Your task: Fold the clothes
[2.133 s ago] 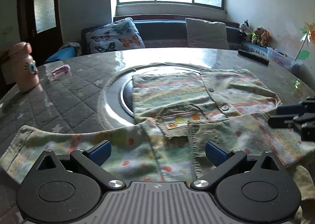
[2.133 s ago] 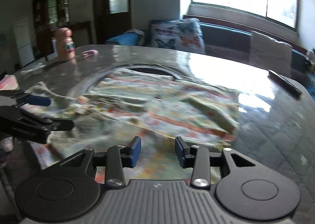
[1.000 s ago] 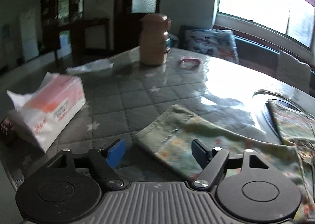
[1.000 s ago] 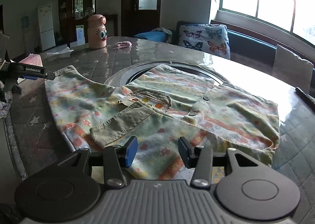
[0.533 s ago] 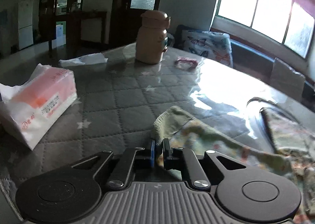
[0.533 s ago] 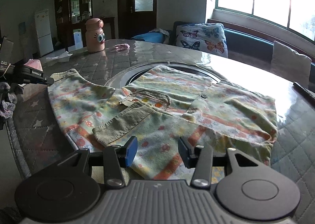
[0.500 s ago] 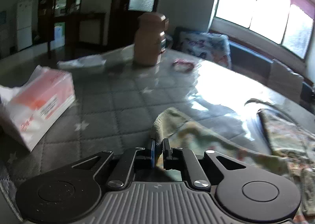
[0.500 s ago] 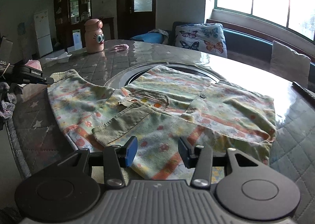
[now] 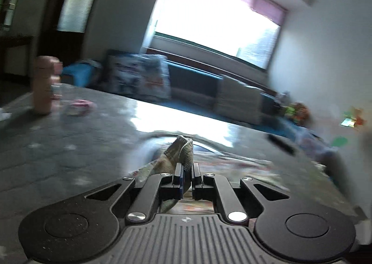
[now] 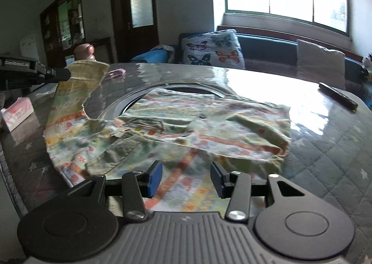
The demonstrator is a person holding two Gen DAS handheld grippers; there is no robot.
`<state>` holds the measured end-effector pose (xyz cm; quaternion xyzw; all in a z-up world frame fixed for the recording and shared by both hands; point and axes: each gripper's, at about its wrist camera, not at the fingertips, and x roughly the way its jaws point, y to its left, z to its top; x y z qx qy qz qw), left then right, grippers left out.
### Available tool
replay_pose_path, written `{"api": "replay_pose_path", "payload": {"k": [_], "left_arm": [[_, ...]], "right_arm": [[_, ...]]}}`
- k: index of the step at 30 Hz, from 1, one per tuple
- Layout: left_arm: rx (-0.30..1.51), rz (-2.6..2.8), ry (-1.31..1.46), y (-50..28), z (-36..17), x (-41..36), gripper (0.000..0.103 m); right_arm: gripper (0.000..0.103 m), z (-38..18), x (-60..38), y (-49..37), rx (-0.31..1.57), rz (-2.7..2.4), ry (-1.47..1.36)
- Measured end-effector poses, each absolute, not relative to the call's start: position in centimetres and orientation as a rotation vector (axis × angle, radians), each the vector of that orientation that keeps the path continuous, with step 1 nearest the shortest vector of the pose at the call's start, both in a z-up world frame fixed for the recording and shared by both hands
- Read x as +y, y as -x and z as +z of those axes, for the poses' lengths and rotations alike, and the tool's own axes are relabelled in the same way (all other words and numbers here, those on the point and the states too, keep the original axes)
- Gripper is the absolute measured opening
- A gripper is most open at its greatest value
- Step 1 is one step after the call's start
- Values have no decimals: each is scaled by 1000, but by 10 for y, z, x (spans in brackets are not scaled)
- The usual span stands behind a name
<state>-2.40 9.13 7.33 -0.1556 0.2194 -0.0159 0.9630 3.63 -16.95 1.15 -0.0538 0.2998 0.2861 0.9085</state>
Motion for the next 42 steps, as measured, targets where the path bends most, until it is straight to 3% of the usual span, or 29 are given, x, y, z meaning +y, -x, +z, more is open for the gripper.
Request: {"api": "replay_pose_path", "payload": {"k": [18, 21, 24, 27, 40, 42], "left_arm": [[574, -399, 181, -12, 46, -32, 11], [601, -428, 170, -12, 38, -38, 18], [611, -443, 155, -9, 34, -38, 44], [607, -426, 145, -4, 33, -29, 45], [660, -128, 169, 1, 12, 54, 56], [674, -97, 168, 2, 8, 62, 57]], "right_arm": [[45, 7, -229, -49, 632, 453, -51], [45, 8, -231, -50, 633, 447, -64], [45, 10, -231, -51, 633, 448, -71], [39, 11, -229, -52, 636, 457, -77], [36, -9, -193, -71, 710, 515, -52], [31, -13, -191, -76, 717, 508, -57]]}}
